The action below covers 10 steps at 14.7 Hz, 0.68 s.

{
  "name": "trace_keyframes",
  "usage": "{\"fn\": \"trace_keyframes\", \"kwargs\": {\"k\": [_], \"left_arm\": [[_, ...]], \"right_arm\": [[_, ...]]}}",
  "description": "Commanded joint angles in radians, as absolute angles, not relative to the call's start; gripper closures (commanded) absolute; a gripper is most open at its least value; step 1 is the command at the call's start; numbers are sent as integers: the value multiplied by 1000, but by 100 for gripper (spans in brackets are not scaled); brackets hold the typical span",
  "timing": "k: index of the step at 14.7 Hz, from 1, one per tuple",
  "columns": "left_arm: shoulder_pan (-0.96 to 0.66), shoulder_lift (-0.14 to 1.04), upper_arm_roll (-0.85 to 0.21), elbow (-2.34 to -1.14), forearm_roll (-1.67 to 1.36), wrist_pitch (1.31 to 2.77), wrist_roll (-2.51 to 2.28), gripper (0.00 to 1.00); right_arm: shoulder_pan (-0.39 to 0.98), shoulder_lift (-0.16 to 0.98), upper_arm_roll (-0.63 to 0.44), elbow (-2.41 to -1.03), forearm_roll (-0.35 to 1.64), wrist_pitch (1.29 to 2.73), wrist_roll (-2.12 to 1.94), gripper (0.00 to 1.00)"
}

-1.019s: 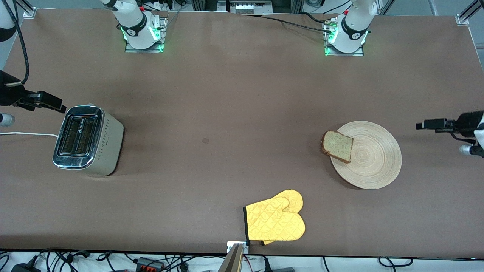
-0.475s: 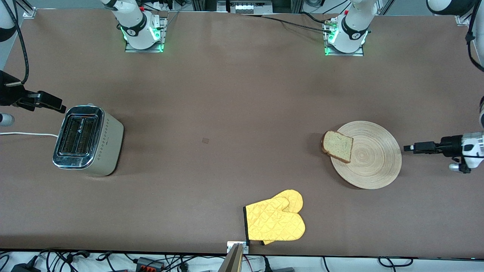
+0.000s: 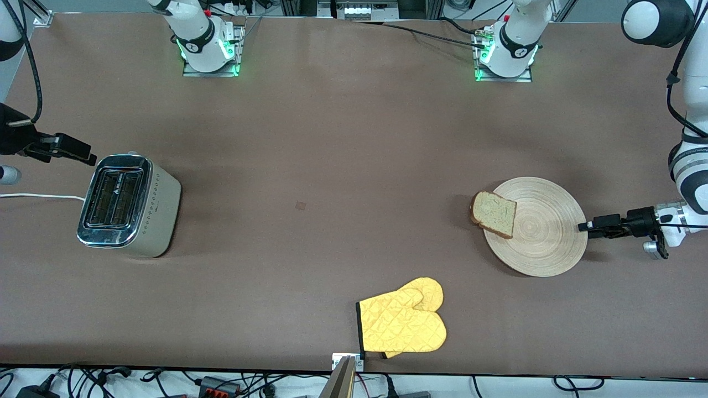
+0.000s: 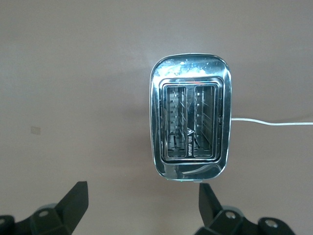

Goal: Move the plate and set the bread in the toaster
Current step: 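Grasp the wooden plate's rim with the left gripper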

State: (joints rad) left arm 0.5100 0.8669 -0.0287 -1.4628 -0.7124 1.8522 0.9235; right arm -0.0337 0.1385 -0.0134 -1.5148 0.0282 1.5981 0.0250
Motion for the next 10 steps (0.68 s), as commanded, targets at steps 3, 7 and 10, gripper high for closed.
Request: {"fn": "trace_keyframes", "kwargs": {"k": [3,7,10], "left_arm": [[520,881,-37,-1448,-741,1821,1020,59],[526,888,-35,-1450,-742,1755,988,90],[538,885,-37,-1447,-736,1688,921,97]], "right_arm": [[-38,137,-11,-1509,32,1588,15,0],[-38,137,-11,-1509,32,1588,15,0],[-38,137,-11,-1509,32,1588,15,0]]}}
